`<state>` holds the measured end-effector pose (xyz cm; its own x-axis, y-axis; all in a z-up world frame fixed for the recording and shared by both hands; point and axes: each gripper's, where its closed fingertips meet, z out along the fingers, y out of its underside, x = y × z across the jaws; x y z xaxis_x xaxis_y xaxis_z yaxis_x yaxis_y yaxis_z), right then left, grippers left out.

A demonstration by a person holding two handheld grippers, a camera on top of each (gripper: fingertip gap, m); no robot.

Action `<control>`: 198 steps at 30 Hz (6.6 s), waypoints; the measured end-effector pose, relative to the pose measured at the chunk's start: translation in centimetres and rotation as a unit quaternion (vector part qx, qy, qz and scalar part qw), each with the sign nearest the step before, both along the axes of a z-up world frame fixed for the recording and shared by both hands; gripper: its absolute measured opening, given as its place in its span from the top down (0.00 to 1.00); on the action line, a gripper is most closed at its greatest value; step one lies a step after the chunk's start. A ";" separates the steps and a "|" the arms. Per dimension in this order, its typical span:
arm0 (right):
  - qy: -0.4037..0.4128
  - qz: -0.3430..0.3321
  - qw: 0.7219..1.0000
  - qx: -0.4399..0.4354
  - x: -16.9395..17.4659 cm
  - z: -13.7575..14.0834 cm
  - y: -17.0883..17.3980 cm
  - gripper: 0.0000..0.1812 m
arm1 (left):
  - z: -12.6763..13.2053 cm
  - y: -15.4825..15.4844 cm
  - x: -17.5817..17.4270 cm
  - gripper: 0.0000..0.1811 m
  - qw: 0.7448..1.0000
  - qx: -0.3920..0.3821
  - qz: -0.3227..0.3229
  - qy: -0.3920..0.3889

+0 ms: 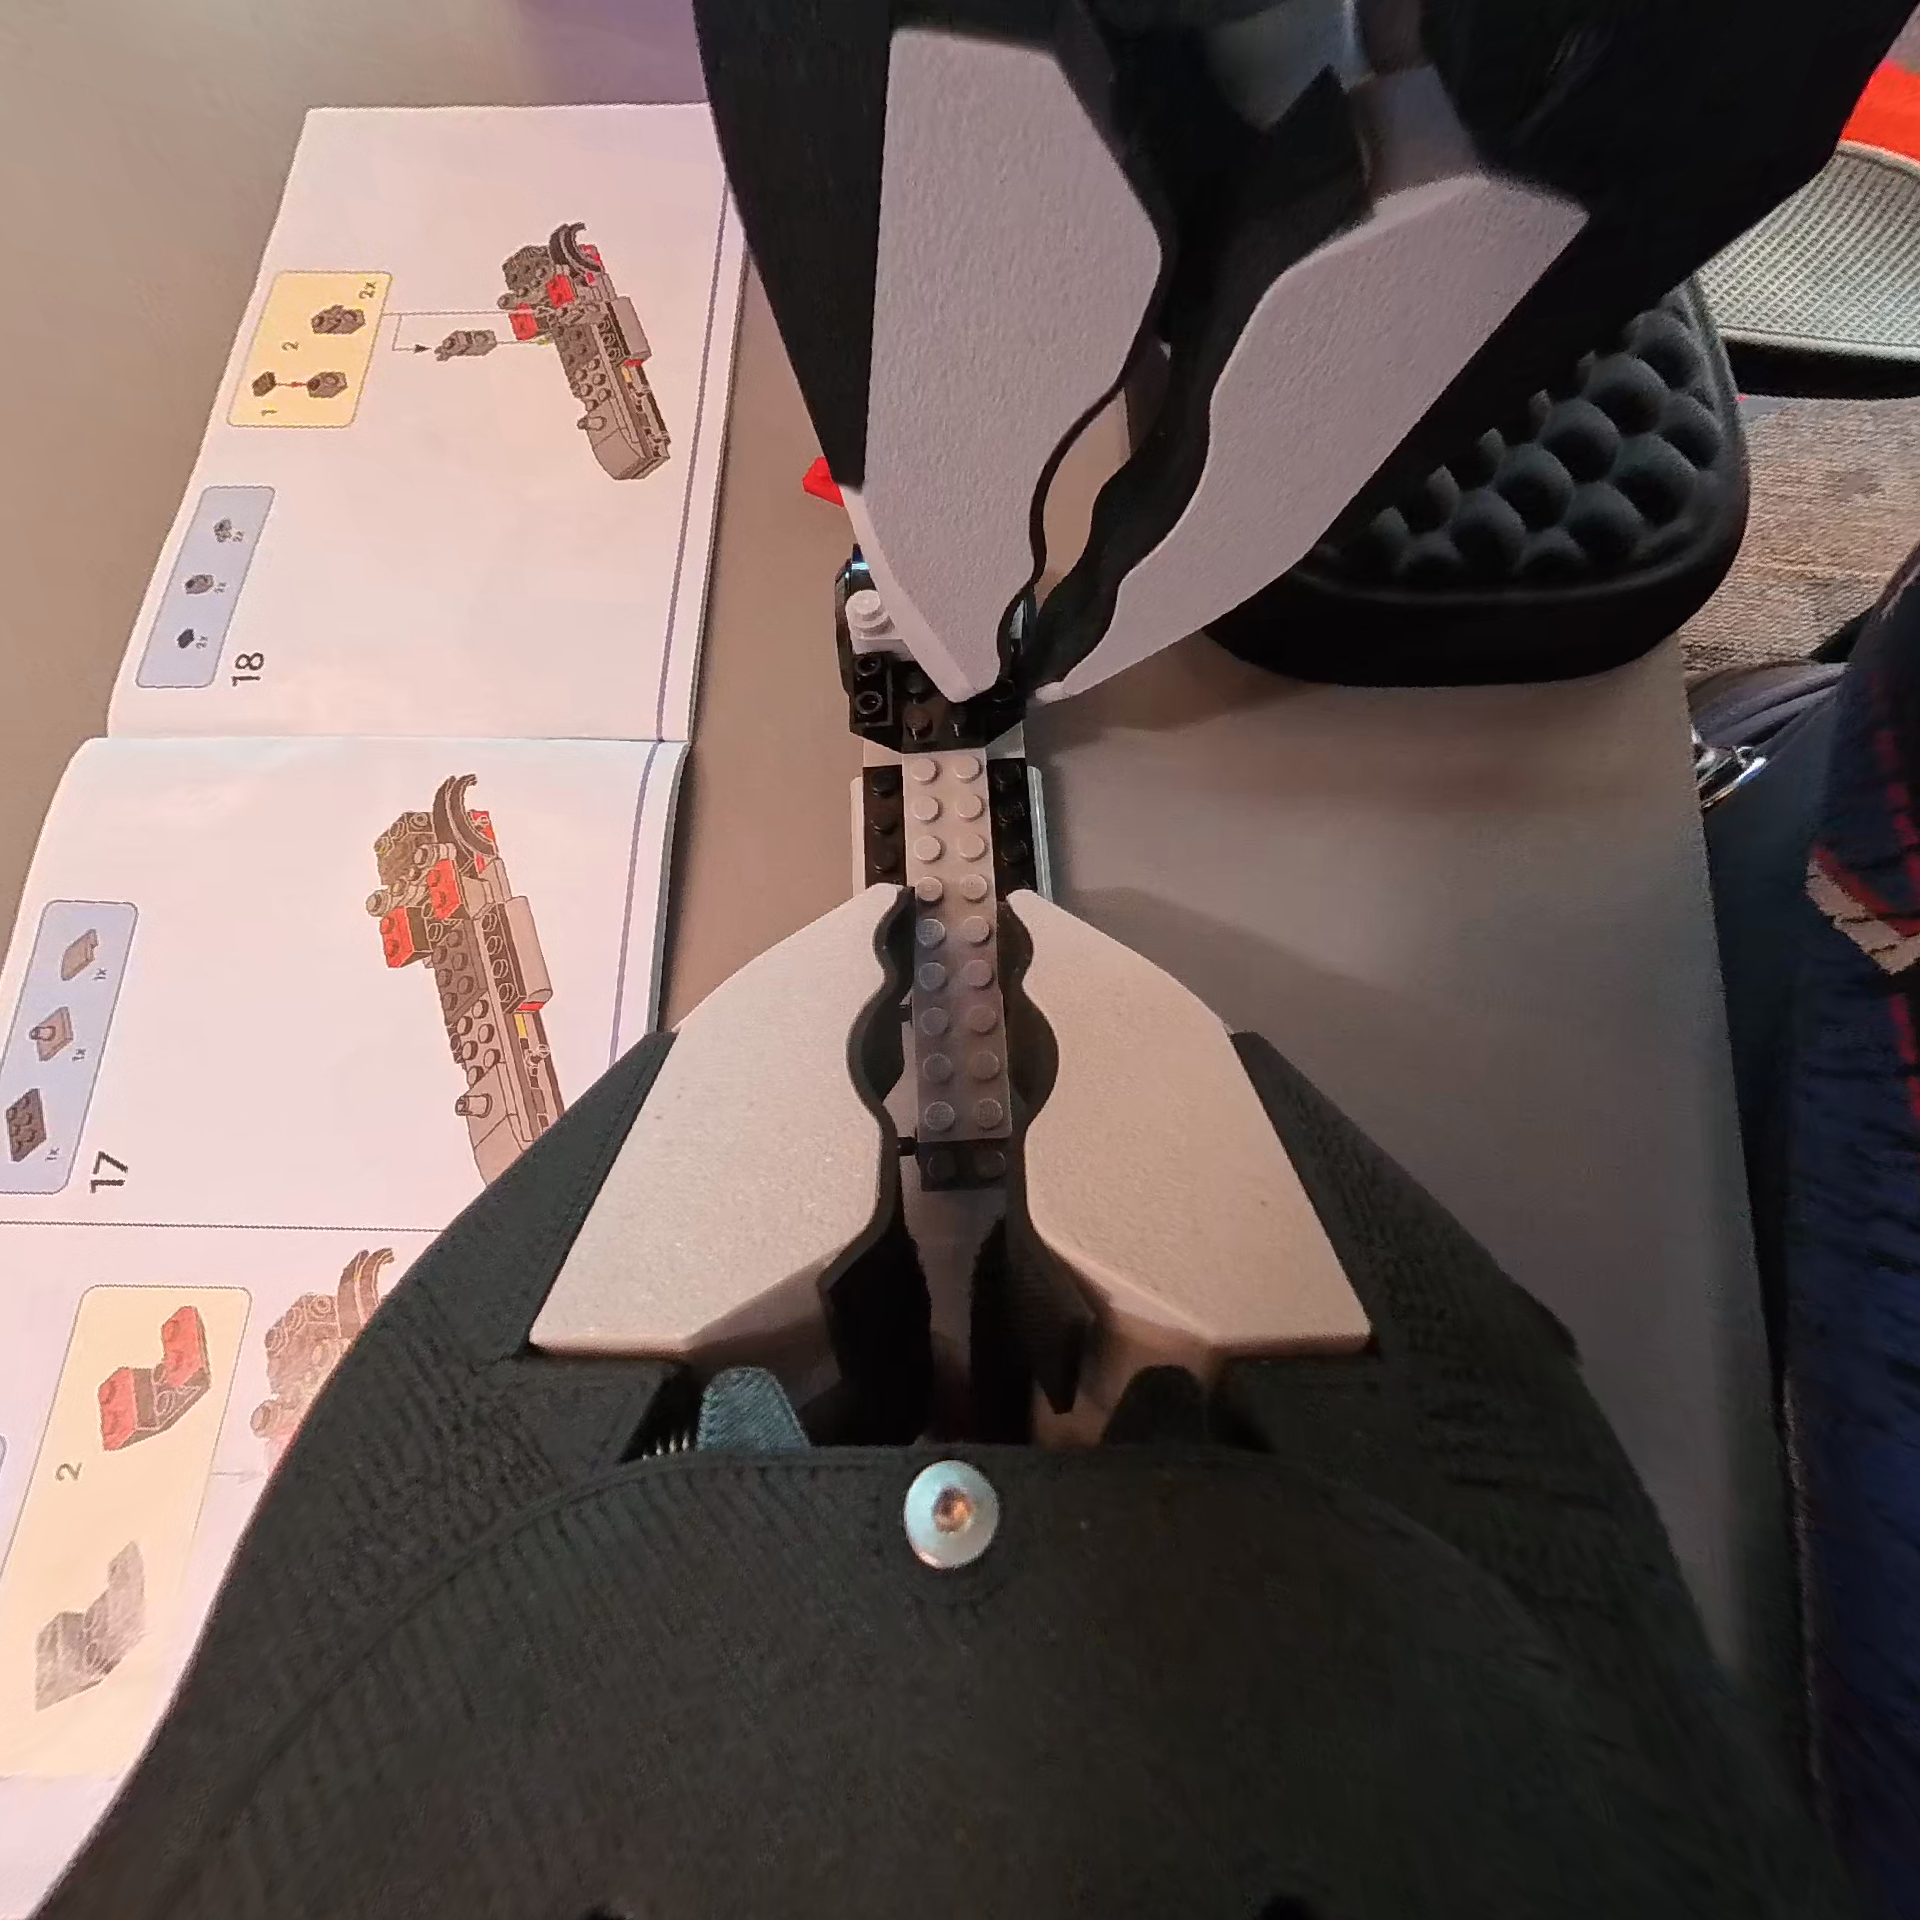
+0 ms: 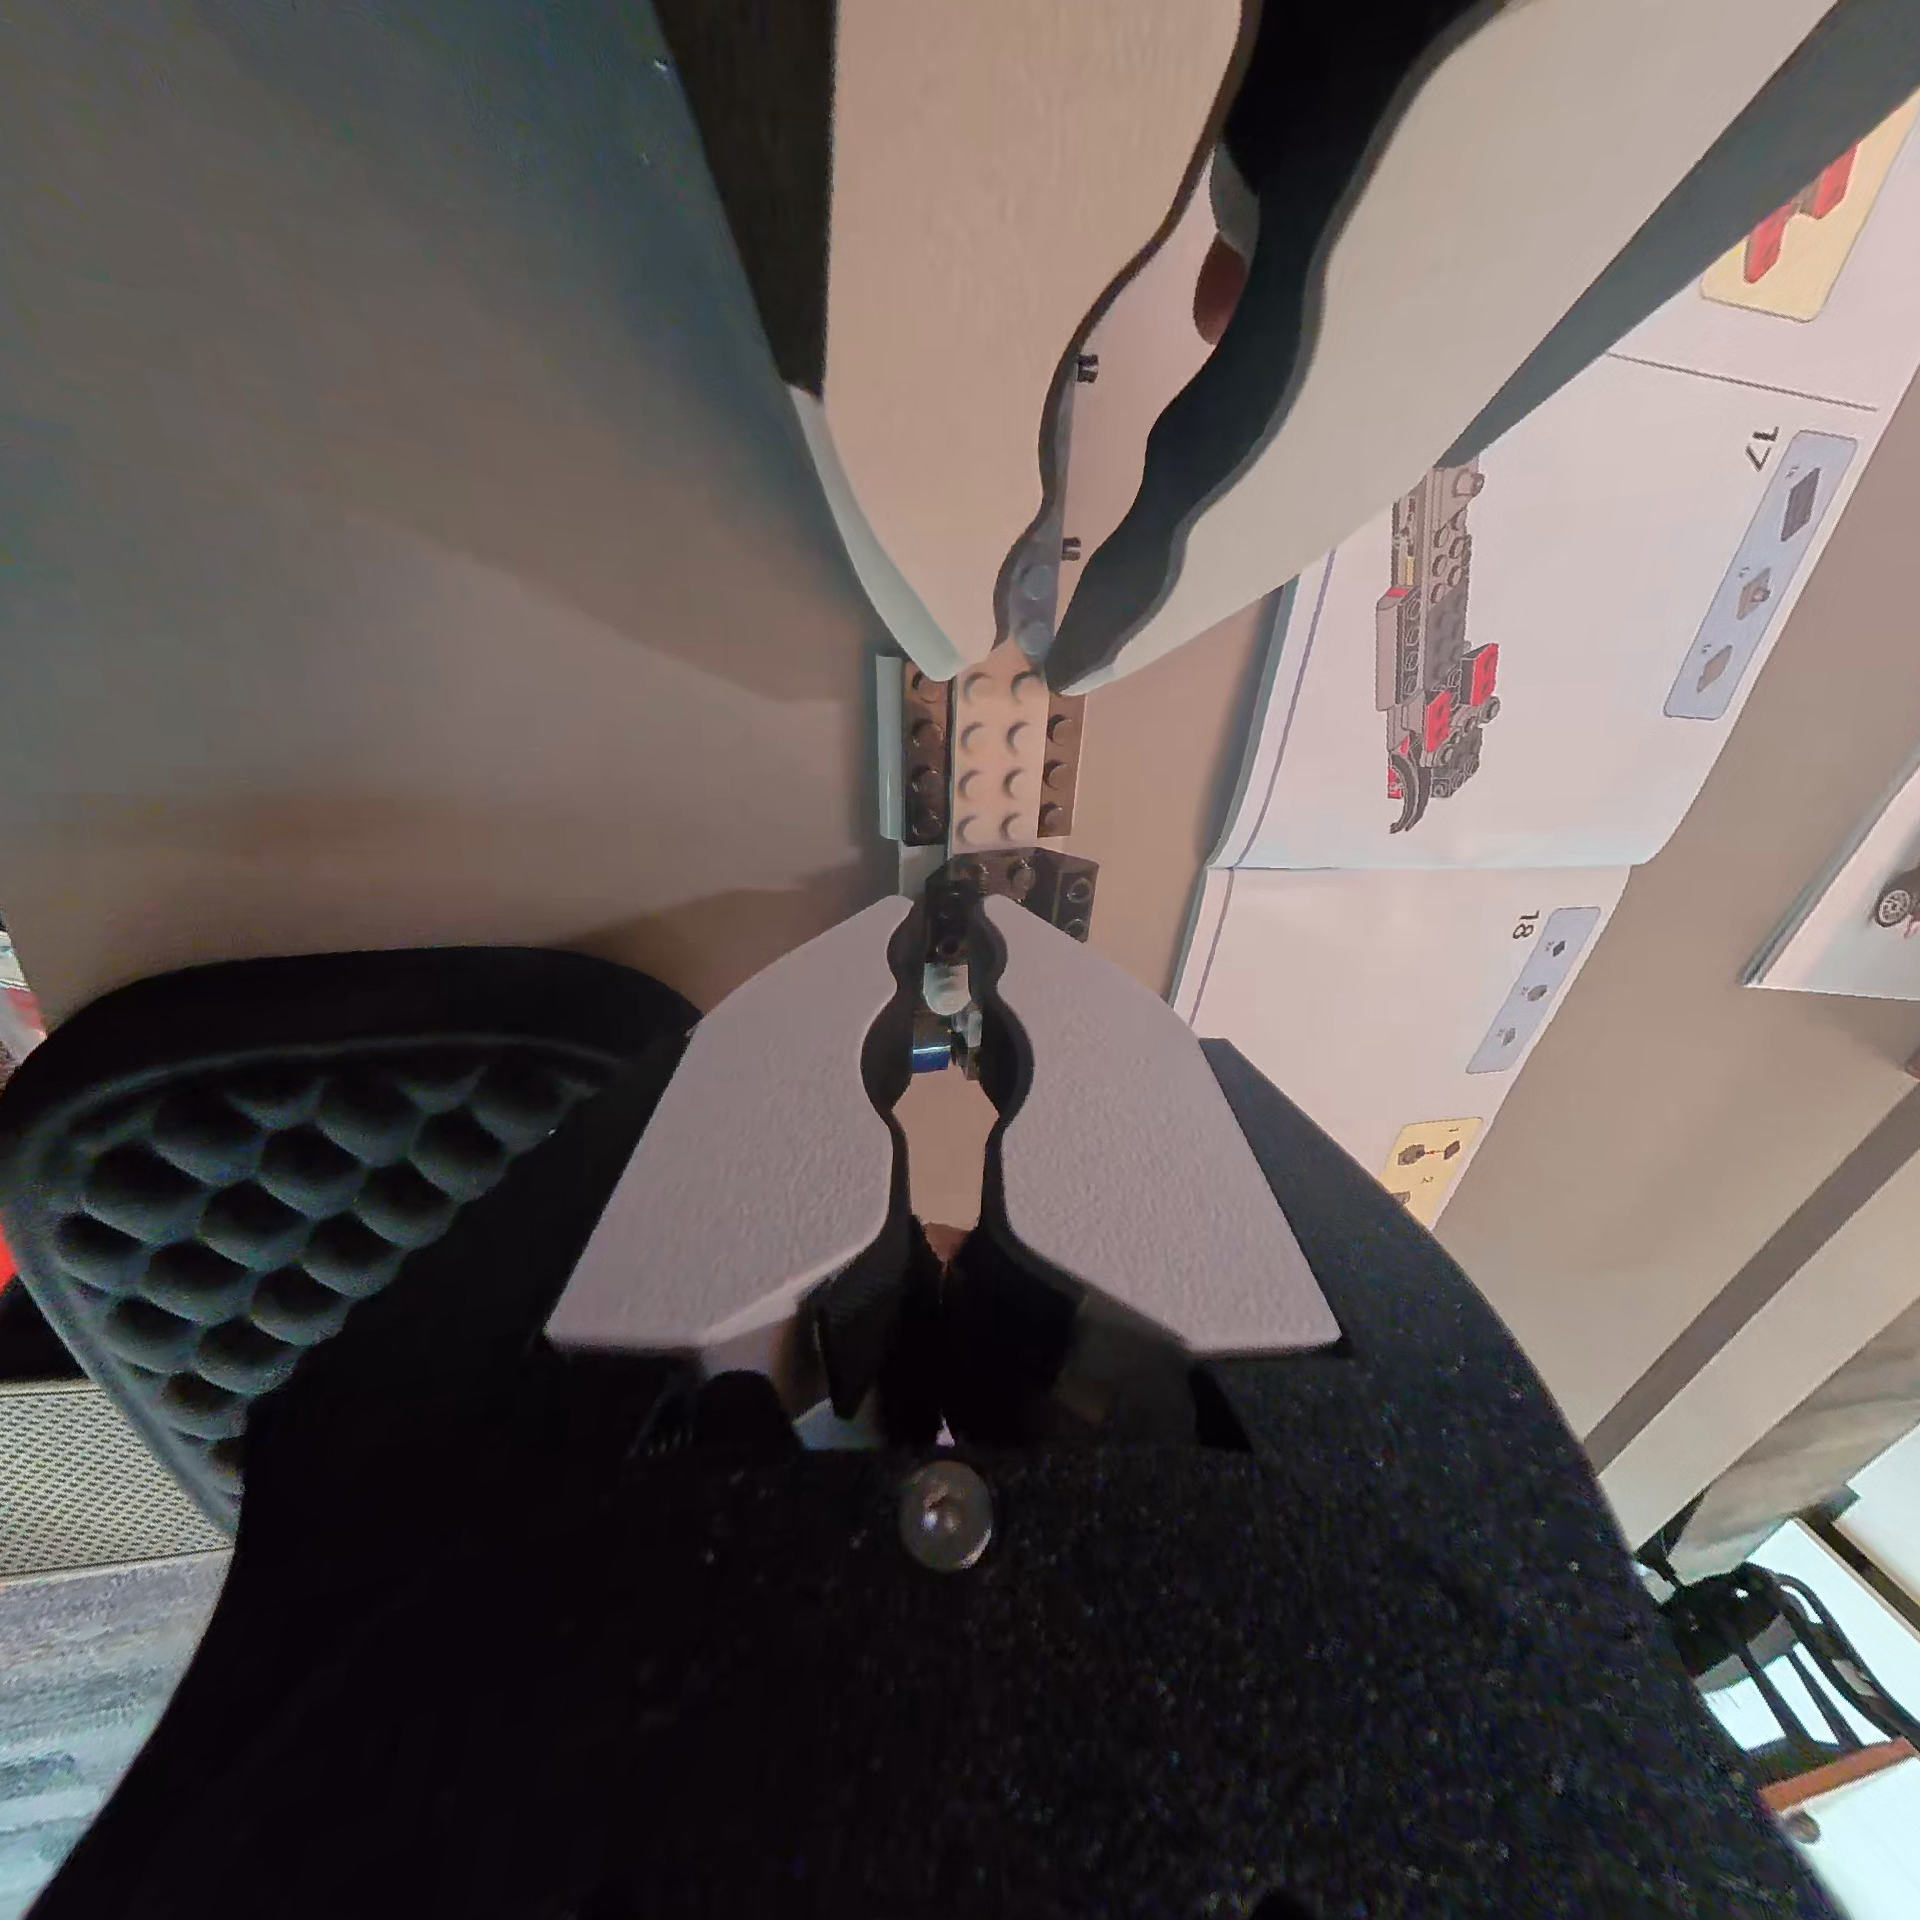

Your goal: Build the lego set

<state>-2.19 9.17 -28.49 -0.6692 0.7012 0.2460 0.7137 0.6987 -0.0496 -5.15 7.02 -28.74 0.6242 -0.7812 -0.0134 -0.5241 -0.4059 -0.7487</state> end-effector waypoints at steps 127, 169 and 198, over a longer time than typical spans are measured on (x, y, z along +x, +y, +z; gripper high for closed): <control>0.007 -0.083 0.985 -0.148 -0.3 0.7 0.2 0.90 | -0.2 0.2 -0.1 0.92 1.000 0.015 0.004 0.016; 0.167 -0.104 0.960 -0.200 -0.3 -0.6 0.5 0.68 | 1.8 0.0 -1.1 0.79 0.999 0.022 0.011 -0.026; 0.296 -0.172 0.907 -0.245 -0.7 2.5 3.9 0.67 | -1.1 -0.4 -2.3 0.86 0.997 -0.074 0.021 0.002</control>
<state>-2.94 13.06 -25.98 -0.2432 0.9655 0.0934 0.6319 0.2308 -0.7399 -7.43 6.64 -29.82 0.6565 -0.7478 0.0984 -0.5068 -0.5340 -0.6768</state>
